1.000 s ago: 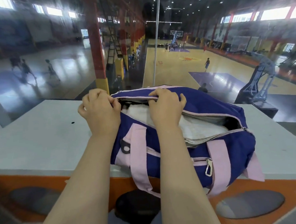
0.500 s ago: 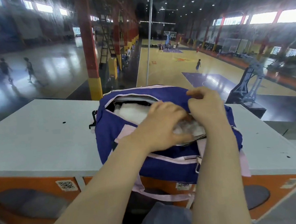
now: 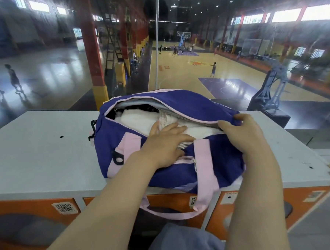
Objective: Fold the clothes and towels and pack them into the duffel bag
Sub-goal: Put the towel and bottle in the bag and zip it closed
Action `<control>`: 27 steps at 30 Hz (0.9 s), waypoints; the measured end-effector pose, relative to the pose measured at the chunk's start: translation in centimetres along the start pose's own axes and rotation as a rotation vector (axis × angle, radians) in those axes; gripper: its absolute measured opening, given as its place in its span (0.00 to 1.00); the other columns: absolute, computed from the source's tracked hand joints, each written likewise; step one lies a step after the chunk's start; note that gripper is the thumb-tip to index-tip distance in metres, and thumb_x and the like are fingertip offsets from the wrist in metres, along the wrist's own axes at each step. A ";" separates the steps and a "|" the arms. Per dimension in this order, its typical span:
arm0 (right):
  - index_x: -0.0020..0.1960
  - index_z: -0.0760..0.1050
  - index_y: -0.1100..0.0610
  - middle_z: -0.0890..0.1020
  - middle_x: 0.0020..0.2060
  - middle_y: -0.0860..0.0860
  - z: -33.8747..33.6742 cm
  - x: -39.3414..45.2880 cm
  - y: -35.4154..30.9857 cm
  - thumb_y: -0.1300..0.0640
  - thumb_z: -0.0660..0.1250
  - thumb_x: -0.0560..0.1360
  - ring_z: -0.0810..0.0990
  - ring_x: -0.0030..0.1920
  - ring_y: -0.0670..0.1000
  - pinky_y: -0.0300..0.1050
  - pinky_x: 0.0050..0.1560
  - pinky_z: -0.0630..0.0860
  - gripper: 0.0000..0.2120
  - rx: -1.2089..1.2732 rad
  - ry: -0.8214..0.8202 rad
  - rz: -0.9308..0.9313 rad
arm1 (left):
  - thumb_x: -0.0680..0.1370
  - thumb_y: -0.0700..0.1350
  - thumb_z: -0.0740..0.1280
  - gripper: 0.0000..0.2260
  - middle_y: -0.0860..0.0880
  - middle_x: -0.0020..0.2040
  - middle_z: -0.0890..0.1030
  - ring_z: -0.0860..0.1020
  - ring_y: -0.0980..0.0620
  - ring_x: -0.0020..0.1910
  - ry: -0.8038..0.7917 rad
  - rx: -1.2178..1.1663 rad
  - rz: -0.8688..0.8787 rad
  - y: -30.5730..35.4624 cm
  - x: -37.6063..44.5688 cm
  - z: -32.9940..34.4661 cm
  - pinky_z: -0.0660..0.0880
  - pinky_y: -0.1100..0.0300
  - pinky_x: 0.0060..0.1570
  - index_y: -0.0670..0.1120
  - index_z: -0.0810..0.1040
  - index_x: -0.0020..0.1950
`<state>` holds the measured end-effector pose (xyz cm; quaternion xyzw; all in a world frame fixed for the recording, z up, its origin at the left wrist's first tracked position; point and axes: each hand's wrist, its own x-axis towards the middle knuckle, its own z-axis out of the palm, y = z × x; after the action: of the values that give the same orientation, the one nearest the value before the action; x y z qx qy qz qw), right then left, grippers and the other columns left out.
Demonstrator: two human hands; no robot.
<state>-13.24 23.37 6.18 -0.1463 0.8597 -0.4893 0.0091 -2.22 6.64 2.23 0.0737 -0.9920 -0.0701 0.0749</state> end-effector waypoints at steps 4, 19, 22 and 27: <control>0.51 0.78 0.53 0.78 0.40 0.45 1.7 -0.7 -0.7 0.52 0.66 0.74 0.75 0.45 0.51 0.47 0.47 0.73 0.07 0.141 -0.093 -0.027 | 0.80 0.44 0.62 0.23 0.58 0.79 0.56 0.48 0.56 0.78 0.073 -0.008 -0.133 -2.7 -0.3 -0.4 0.38 0.43 0.74 0.64 0.67 0.71; 0.45 0.81 0.51 0.83 0.40 0.45 3.7 -0.1 -1.2 0.58 0.69 0.72 0.82 0.45 0.49 0.43 0.50 0.77 0.04 0.184 0.109 -0.186 | 0.77 0.39 0.64 0.17 0.55 0.60 0.76 0.75 0.59 0.56 0.572 -0.567 0.070 3.4 1.4 -0.7 0.73 0.62 0.57 0.50 0.73 0.65; 0.43 0.83 0.50 0.84 0.39 0.45 3.8 -0.5 -1.1 0.61 0.68 0.70 0.82 0.45 0.49 0.48 0.52 0.79 0.08 0.160 0.025 -0.214 | 0.76 0.39 0.66 0.19 0.53 0.62 0.76 0.75 0.56 0.59 0.540 -0.585 0.040 3.8 2.6 0.8 0.74 0.56 0.59 0.49 0.72 0.67; 0.45 0.82 0.51 0.86 0.40 0.47 3.4 -0.6 -1.0 0.72 0.61 0.68 0.84 0.47 0.46 0.46 0.57 0.79 0.19 0.371 -0.099 -0.118 | 0.77 0.41 0.68 0.13 0.55 0.53 0.82 0.80 0.59 0.50 0.570 -0.882 -0.082 3.9 3.4 1.4 0.77 0.58 0.54 0.50 0.77 0.61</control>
<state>-11.89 20.18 5.17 -0.2161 0.7434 -0.6311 0.0494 -6.27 10.09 1.92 0.0901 -0.8048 -0.4610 0.3629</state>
